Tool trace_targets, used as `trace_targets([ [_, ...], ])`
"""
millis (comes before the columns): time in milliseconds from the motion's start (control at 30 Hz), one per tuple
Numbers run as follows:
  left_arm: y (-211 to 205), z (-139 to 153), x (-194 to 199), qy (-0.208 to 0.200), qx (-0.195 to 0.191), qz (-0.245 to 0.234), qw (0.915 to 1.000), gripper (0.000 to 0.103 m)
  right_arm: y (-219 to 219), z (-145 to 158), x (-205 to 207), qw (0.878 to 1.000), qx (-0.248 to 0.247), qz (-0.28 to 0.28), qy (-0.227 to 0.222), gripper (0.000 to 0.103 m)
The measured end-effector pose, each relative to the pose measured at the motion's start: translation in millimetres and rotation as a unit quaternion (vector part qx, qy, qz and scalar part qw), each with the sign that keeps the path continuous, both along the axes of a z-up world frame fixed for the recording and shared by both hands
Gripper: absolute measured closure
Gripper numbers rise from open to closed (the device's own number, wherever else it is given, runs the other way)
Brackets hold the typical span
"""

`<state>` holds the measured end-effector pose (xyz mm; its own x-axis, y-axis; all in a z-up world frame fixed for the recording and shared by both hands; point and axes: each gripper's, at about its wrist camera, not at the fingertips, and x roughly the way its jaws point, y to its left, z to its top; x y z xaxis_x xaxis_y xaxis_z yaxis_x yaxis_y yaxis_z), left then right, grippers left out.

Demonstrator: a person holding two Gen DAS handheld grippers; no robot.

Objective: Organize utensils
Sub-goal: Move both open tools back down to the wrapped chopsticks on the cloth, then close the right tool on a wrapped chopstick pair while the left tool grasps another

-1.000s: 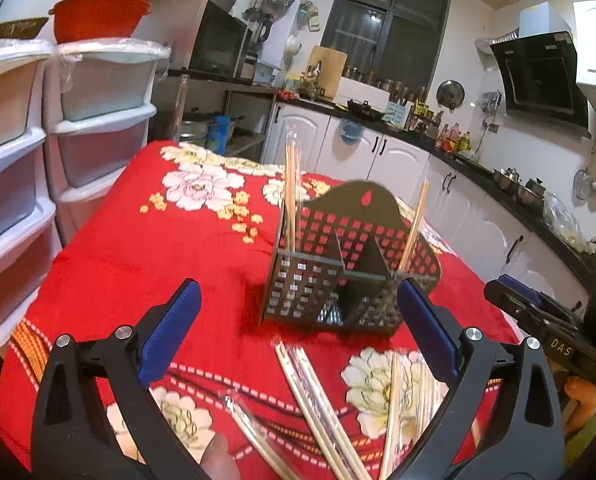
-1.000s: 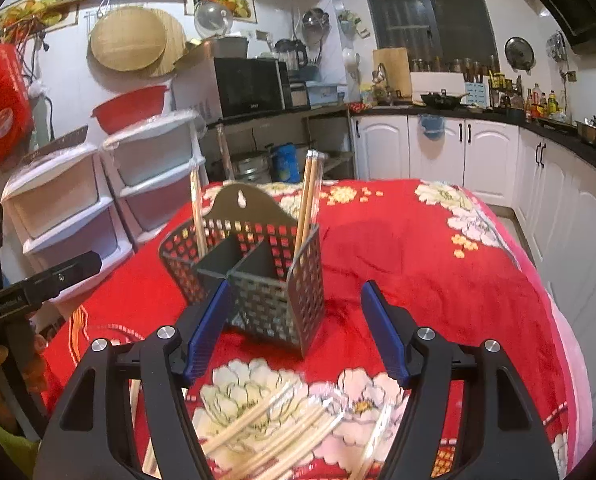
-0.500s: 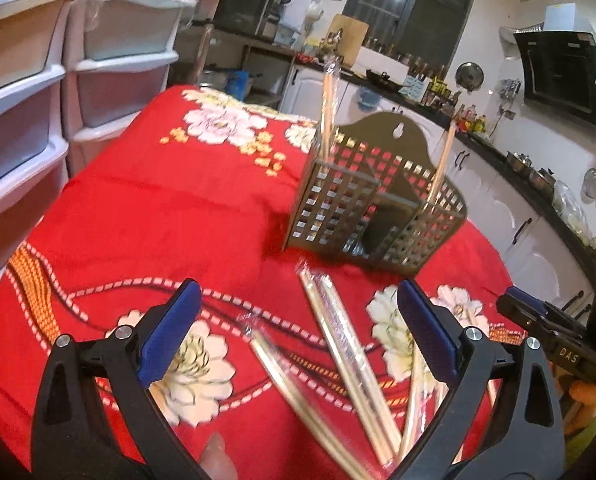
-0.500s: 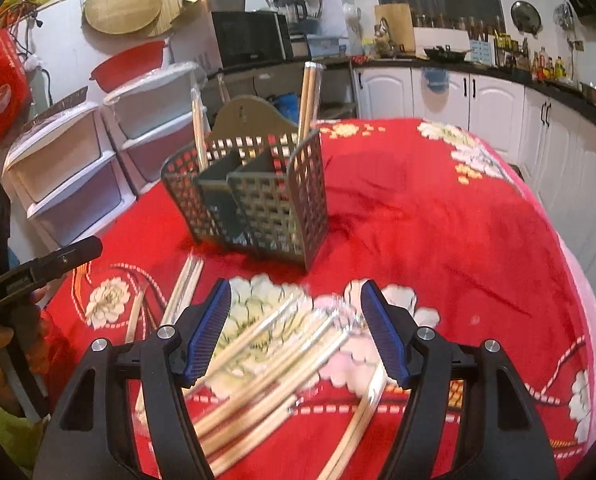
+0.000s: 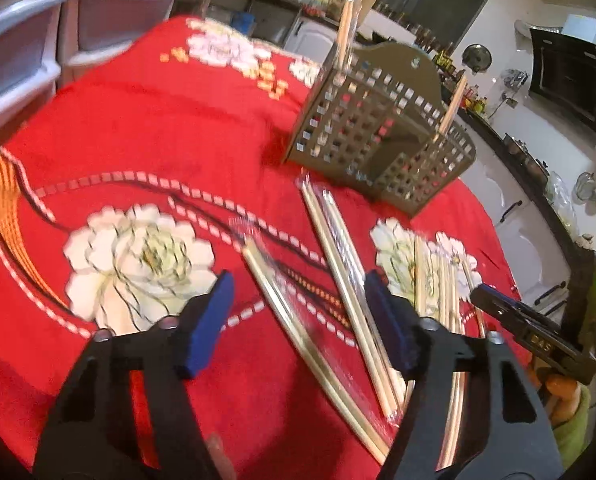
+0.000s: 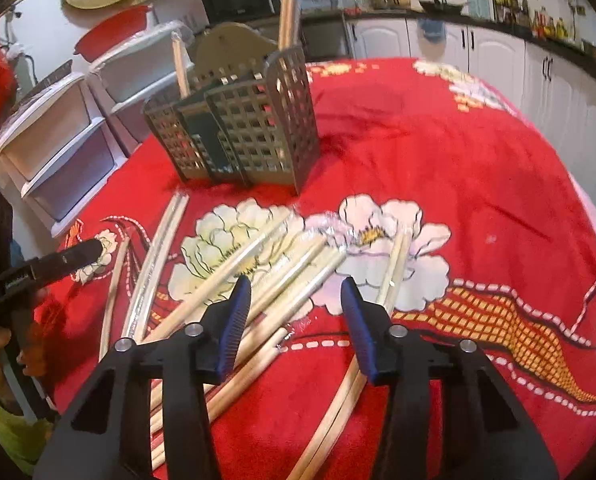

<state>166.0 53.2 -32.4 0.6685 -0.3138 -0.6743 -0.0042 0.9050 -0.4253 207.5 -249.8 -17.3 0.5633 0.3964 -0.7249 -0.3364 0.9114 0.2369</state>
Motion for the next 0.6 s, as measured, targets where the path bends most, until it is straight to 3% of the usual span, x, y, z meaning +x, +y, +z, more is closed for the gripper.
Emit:
trace_targets([
  [167,0.9,-14.0,4.4,0.029,0.000,0.011,0.9995,0.064,-1.5,-11.5,17.3,0.999,-0.001,-0.012,0.034,0.071],
  [333,-1.1,-14.3,10.9,0.033,0.018,0.014,0.9992,0.065,-1.0,-15.6,37.2,0.998,-0.001,-0.022,0.057,0.077],
  [600,-6.2,-14.3,26.0,0.037,0.051,0.017,0.9979,0.065,2.4,-18.4,55.6,0.997,-0.010,-0.024,0.068,0.078],
])
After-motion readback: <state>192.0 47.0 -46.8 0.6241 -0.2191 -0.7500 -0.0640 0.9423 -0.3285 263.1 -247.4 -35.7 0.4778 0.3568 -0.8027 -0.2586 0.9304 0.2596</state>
